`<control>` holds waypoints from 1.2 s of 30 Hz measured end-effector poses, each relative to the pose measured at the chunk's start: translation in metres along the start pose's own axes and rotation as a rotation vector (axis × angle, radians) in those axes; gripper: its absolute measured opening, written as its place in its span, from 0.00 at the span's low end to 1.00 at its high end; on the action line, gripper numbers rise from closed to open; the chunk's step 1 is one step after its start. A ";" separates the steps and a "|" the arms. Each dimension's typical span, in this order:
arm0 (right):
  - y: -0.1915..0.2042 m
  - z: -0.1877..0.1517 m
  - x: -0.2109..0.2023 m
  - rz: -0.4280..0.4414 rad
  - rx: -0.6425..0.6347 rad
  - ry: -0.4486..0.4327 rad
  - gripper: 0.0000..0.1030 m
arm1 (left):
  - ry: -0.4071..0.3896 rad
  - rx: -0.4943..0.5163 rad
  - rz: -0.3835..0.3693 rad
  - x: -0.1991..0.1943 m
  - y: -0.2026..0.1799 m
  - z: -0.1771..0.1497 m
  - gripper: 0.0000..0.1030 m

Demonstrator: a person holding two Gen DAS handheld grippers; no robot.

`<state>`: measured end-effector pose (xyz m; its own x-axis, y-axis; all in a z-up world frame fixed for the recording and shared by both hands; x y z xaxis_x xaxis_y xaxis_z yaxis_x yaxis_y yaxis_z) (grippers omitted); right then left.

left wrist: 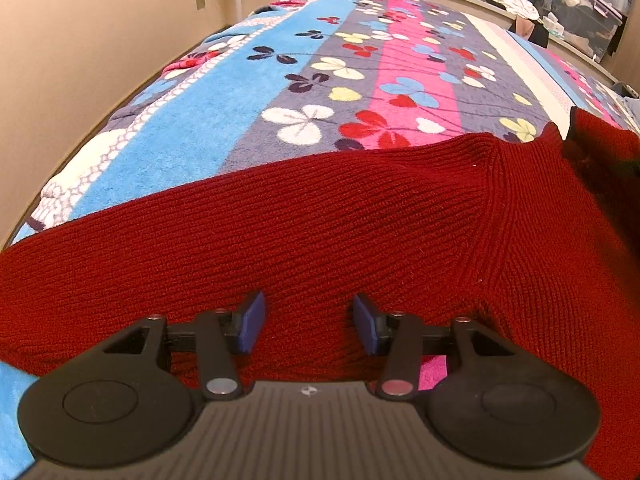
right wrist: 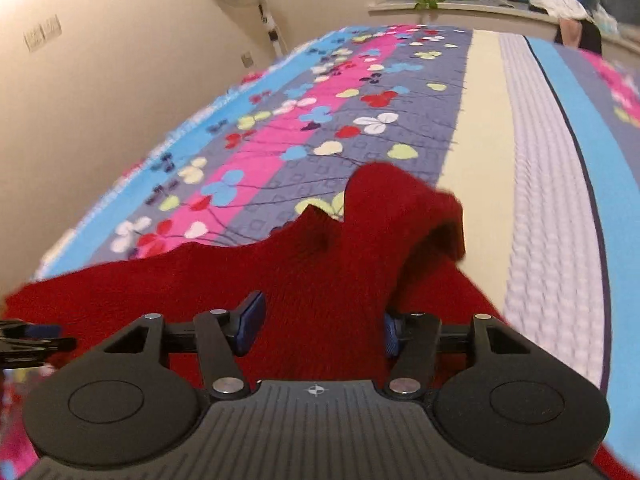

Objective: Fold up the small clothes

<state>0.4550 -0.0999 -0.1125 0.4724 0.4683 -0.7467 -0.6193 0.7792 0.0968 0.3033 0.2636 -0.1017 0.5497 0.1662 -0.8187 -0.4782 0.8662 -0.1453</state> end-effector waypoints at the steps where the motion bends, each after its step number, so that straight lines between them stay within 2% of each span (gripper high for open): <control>1: -0.002 0.007 0.006 -0.014 -0.012 0.013 0.58 | 0.001 0.000 -0.001 0.000 0.000 0.000 0.52; 3: -0.004 0.017 0.013 -0.047 -0.013 0.020 0.52 | 0.004 0.000 -0.001 0.000 0.000 0.001 0.52; 5: -0.009 0.028 0.014 -0.082 0.000 -0.002 0.24 | 0.006 0.002 -0.001 0.000 0.000 0.001 0.52; 6: -0.013 0.033 0.010 -0.099 0.009 -0.029 0.16 | 0.006 0.004 -0.001 0.000 0.000 0.001 0.52; 9: -0.035 0.044 -0.031 -0.160 0.080 -0.167 0.14 | 0.007 0.003 -0.005 0.000 0.000 0.001 0.52; 10: -0.046 0.044 -0.055 -0.204 0.109 -0.231 0.14 | 0.008 0.003 -0.006 0.000 0.000 0.001 0.52; 13: -0.083 0.019 -0.132 -0.396 0.243 -0.417 0.14 | 0.009 0.003 -0.005 0.000 0.000 0.001 0.52; 14: -0.098 -0.001 -0.163 -0.512 0.317 -0.482 0.14 | 0.010 0.003 -0.004 0.000 0.000 0.001 0.52; 16: -0.119 -0.045 -0.211 -0.749 0.420 -0.549 0.14 | 0.009 0.004 -0.003 0.000 0.000 0.001 0.52; 18: -0.148 -0.101 -0.243 -0.980 0.512 -0.524 0.17 | 0.007 0.008 0.000 -0.001 -0.001 0.000 0.52; 19: -0.165 -0.125 -0.247 -1.050 0.546 -0.474 0.20 | 0.006 0.009 0.000 0.000 -0.001 0.001 0.52; 21: -0.210 -0.191 -0.252 -1.163 0.630 -0.296 0.22 | 0.005 0.012 0.000 -0.001 -0.001 0.000 0.52; 22: -0.228 -0.221 -0.255 -1.190 0.688 -0.219 0.22 | 0.004 0.012 -0.002 0.000 -0.001 0.000 0.52; 23: -0.245 -0.256 -0.262 -1.207 0.781 -0.141 0.22 | 0.003 0.015 -0.002 0.000 -0.001 0.000 0.52; 24: -0.256 -0.289 -0.273 -1.220 0.883 -0.104 0.22 | 0.002 0.018 -0.002 0.000 -0.001 0.000 0.52; 26: -0.260 -0.333 -0.296 -1.249 1.015 -0.131 0.26 | 0.002 0.023 0.001 0.001 -0.002 0.000 0.53; 28: -0.257 -0.365 -0.311 -1.239 1.067 -0.152 0.26 | -0.001 0.029 0.004 0.001 -0.003 0.000 0.53; 31: -0.247 -0.383 -0.310 -1.131 1.072 -0.197 0.26 | -0.004 0.037 0.009 0.000 -0.004 0.000 0.53; 33: -0.247 -0.377 -0.301 -1.013 1.044 -0.236 0.28 | -0.007 0.041 0.008 0.000 -0.004 -0.001 0.53; 34: -0.248 -0.372 -0.291 -0.939 1.031 -0.253 0.36 | -0.010 0.045 0.010 0.000 -0.004 -0.001 0.54; 35: -0.250 -0.367 -0.282 -0.882 1.028 -0.261 0.48 | -0.013 0.048 0.012 0.000 -0.005 -0.002 0.54; 36: -0.256 -0.361 -0.270 -0.818 1.034 -0.261 0.53 | -0.016 0.053 0.014 0.000 -0.005 -0.002 0.54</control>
<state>0.2595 -0.5758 -0.1736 0.6533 -0.3043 -0.6933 0.5955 0.7720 0.2223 0.3044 0.2579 -0.1022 0.5542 0.1857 -0.8114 -0.4496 0.8872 -0.1040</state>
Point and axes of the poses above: each gripper's, at about its wrist camera, not at the fingertips, and x roughly the way its jaws point, y to its left, z to its top, the point moved 2 cm from there along x, roughly the way its jaws point, and after that the axes turned 15 degrees about -x, right-handed, at the moved point
